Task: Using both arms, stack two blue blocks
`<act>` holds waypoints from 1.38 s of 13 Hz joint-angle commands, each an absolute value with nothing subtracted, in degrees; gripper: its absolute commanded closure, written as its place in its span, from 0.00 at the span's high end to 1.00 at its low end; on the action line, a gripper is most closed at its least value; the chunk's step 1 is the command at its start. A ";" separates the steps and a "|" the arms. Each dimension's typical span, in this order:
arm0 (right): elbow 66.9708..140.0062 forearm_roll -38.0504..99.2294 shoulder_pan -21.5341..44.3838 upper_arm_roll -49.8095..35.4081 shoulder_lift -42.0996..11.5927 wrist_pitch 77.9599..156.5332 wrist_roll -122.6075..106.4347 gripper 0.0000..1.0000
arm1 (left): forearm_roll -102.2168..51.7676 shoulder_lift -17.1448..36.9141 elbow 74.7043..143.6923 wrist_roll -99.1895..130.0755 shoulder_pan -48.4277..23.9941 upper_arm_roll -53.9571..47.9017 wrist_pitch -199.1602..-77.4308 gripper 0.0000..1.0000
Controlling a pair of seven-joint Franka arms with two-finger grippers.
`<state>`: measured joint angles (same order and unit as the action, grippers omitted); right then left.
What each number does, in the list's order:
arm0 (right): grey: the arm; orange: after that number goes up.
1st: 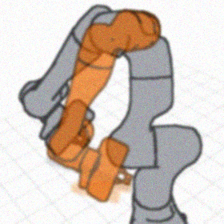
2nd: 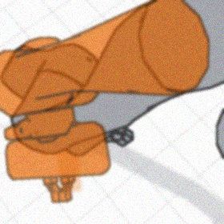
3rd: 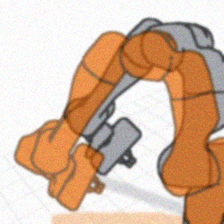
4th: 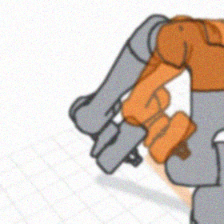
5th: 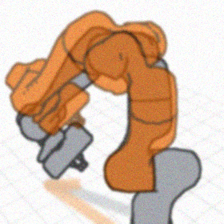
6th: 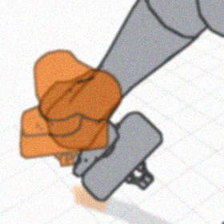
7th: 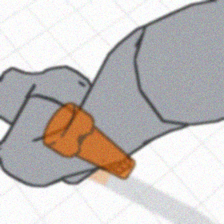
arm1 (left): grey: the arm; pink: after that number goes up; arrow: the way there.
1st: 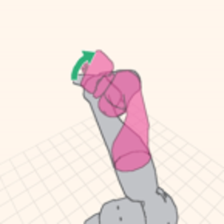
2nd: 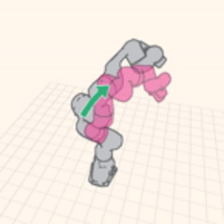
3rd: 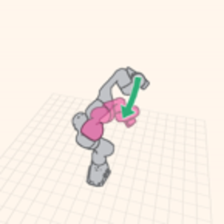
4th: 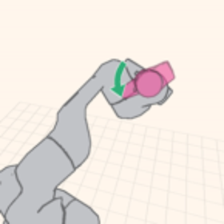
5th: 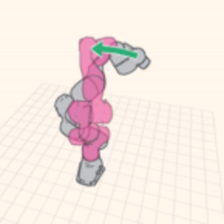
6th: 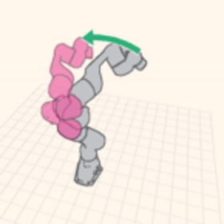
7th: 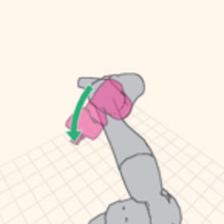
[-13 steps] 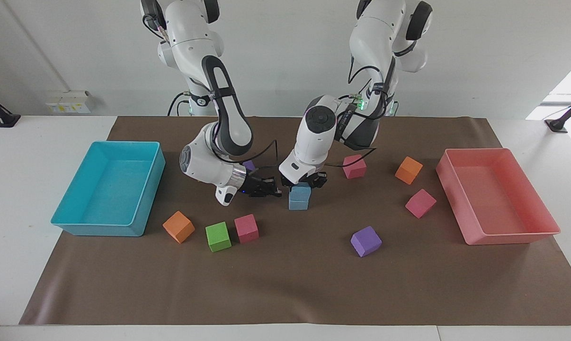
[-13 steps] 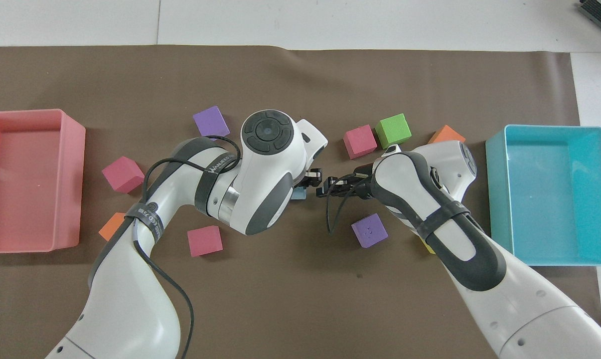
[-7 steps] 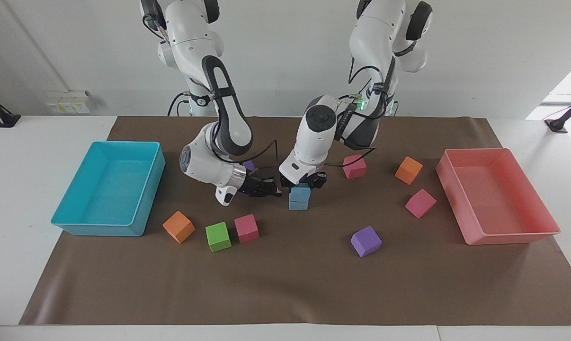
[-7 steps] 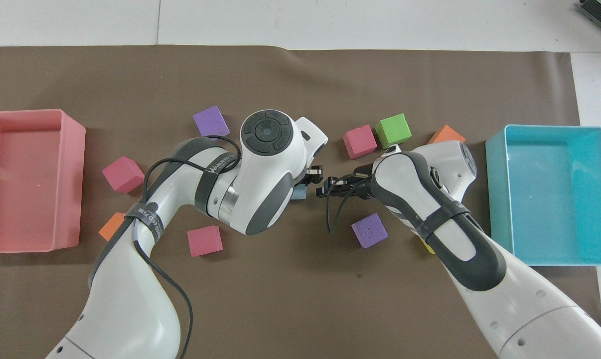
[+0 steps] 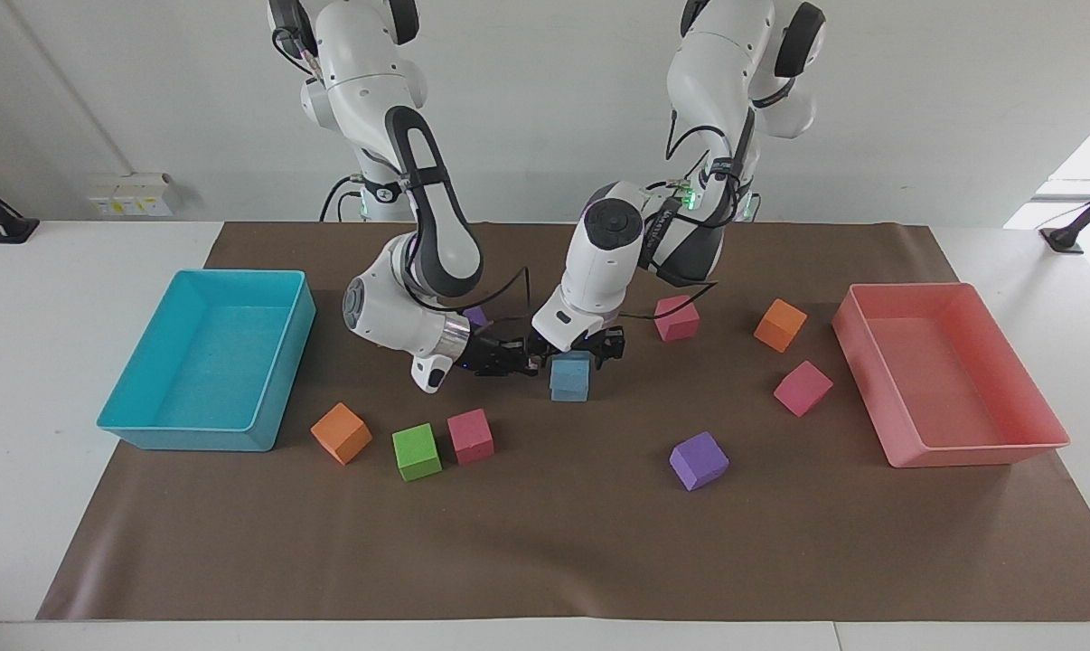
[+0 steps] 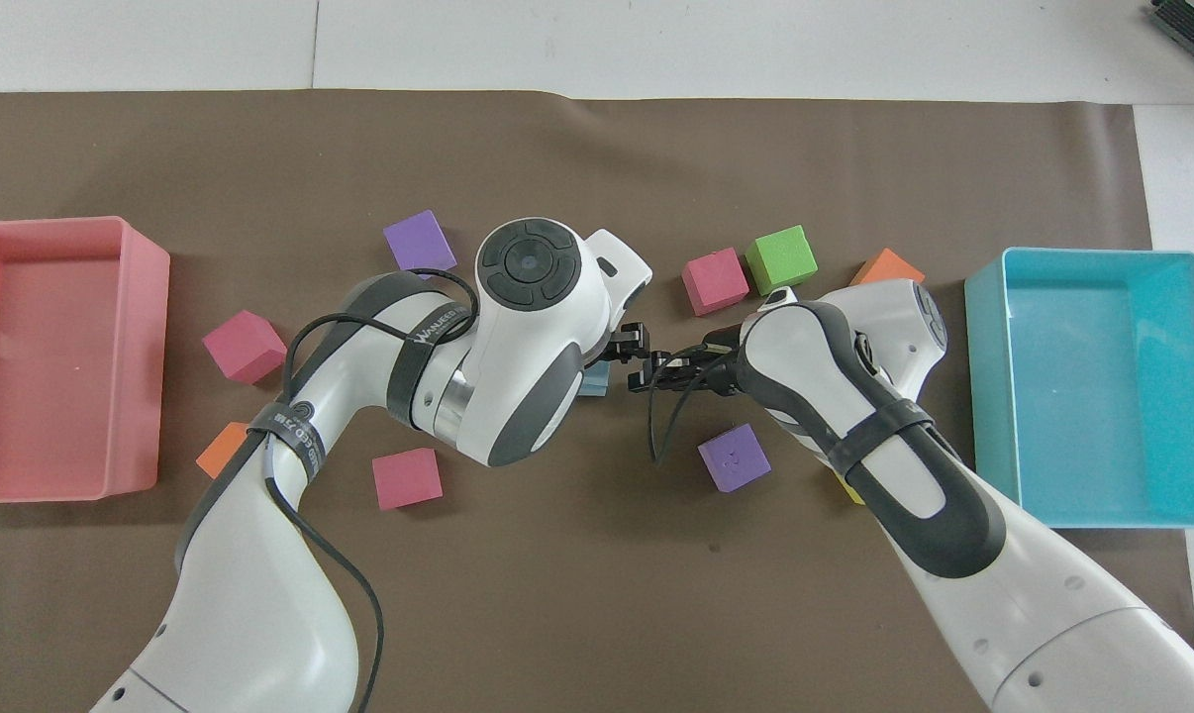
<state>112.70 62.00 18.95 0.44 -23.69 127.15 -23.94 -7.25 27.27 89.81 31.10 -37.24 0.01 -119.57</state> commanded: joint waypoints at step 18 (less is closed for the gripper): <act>107.75 29.22 14.77 1.41 -14.60 126.65 -15.21 1.00 | -6.86 13.22 98.58 22.88 -29.73 1.58 -110.57 1.00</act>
<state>108.11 34.81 15.61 1.85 -15.86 127.18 -17.19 -7.25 20.55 90.92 27.38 -32.56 1.80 -111.08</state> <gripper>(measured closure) 0.467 0.000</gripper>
